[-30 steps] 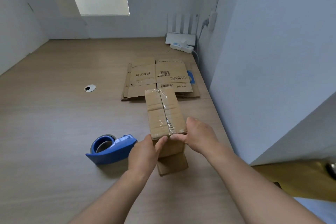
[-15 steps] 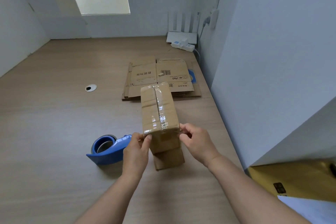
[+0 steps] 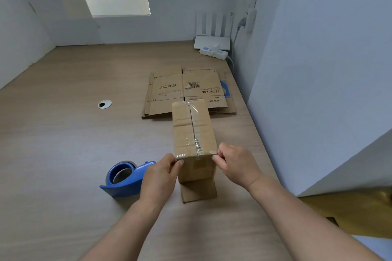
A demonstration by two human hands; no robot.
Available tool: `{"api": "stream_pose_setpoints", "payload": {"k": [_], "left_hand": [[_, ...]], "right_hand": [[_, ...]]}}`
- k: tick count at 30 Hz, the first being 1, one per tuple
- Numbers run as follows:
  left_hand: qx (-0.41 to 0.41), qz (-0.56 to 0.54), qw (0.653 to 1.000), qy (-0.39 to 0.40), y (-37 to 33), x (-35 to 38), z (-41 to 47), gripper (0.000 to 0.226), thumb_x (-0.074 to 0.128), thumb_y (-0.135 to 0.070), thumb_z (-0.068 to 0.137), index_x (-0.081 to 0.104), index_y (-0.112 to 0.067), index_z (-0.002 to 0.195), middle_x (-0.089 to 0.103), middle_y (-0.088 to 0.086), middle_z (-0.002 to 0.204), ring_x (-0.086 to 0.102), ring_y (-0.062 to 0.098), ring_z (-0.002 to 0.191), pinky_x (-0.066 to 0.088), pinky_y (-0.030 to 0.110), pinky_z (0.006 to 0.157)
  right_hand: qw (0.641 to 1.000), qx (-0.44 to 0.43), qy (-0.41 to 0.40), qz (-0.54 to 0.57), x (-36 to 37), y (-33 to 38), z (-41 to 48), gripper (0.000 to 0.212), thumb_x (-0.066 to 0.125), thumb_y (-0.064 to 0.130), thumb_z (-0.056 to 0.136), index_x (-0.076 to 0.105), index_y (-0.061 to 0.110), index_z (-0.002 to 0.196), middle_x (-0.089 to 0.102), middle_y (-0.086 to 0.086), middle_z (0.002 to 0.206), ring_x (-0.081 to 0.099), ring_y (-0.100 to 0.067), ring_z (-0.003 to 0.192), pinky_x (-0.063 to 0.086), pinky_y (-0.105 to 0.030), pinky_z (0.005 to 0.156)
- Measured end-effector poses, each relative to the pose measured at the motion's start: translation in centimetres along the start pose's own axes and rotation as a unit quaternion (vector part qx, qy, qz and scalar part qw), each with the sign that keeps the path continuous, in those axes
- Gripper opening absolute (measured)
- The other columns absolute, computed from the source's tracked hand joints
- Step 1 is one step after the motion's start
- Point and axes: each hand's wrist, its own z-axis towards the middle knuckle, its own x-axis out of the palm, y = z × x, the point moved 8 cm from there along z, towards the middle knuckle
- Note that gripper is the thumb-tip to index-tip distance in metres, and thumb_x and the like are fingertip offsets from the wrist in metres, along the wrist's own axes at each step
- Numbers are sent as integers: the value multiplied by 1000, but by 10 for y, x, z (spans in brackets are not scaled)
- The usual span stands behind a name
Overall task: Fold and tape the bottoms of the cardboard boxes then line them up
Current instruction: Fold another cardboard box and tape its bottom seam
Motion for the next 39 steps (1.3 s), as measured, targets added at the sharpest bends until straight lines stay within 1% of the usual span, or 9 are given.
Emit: {"api": "stream_pose_setpoints", "payload": {"k": [3, 8, 12, 20, 26, 29, 32, 36, 39], "left_hand": [[11, 8, 999, 39, 0, 5, -1, 21, 50, -30, 97, 45, -32, 76, 59, -8, 70, 55, 7, 65, 40, 17, 55], [-11, -138, 986, 93, 23, 5, -2, 25, 52, -16, 97, 65, -33, 110, 68, -21, 97, 64, 1, 99, 53, 27, 91], [-2, -47, 999, 18, 20, -1, 8, 15, 60, -28, 92, 67, -24, 79, 70, 0, 76, 65, 20, 79, 55, 35, 75], [112, 167, 978, -54, -7, 6, -3, 25, 58, -33, 94, 50, -16, 77, 60, 4, 59, 58, 25, 53, 39, 32, 45], [5, 124, 992, 7, -8, 11, -11, 46, 16, -48, 99, 51, -19, 89, 61, 1, 80, 60, 23, 81, 44, 34, 67], [-34, 104, 994, -6, -11, 12, -5, 52, 13, -41, 102, 53, -15, 82, 62, 4, 82, 54, 21, 75, 40, 31, 67], [-62, 140, 988, -4, -15, 11, -2, 44, 17, -29, 104, 55, -7, 110, 62, 10, 98, 56, 25, 85, 38, 30, 69], [-77, 151, 985, 11, -8, 13, -2, 38, 34, -14, 103, 33, -10, 140, 59, 7, 118, 60, 18, 99, 50, 26, 78], [-137, -4, 989, 46, 13, 13, 2, 36, 34, -36, 102, 58, -10, 110, 65, 13, 112, 63, 25, 98, 52, 43, 89]], "right_hand": [[1000, 11, -18, 16, 5, -5, -5, 20, 57, 19, 92, 55, 3, 79, 63, -16, 74, 57, -37, 70, 29, -33, 59], [1000, 15, -11, 25, 8, -8, -2, 19, 56, 21, 94, 53, 7, 80, 62, -14, 78, 56, -34, 75, 30, -32, 62], [999, 17, -17, 26, 9, -9, -2, 23, 56, 23, 91, 54, 4, 77, 61, -13, 72, 56, -35, 69, 31, -33, 59], [1000, 23, -4, 14, 10, -9, -3, 24, 53, 24, 93, 54, 5, 79, 49, -6, 68, 55, -33, 68, 32, -34, 59], [996, 48, 71, 30, 13, -9, -4, 26, 57, 36, 92, 44, 16, 83, 52, 3, 78, 47, -17, 73, 35, -29, 67], [992, 88, 72, 46, 10, -9, -3, 37, 47, 48, 94, 51, 13, 81, 54, 0, 75, 53, -22, 74, 39, -33, 66], [989, 138, 52, 27, 12, -8, -1, 40, 37, 48, 98, 45, 16, 77, 52, -1, 74, 51, -24, 74, 38, -34, 64], [981, 174, 31, 76, 19, -12, -2, 39, 39, 38, 100, 31, 21, 66, 50, -6, 75, 48, -29, 76, 33, -34, 63], [971, 190, 38, 137, 17, -19, -3, 38, 39, 33, 100, 36, 18, 66, 48, -5, 69, 50, -31, 77, 36, -38, 65]]}}
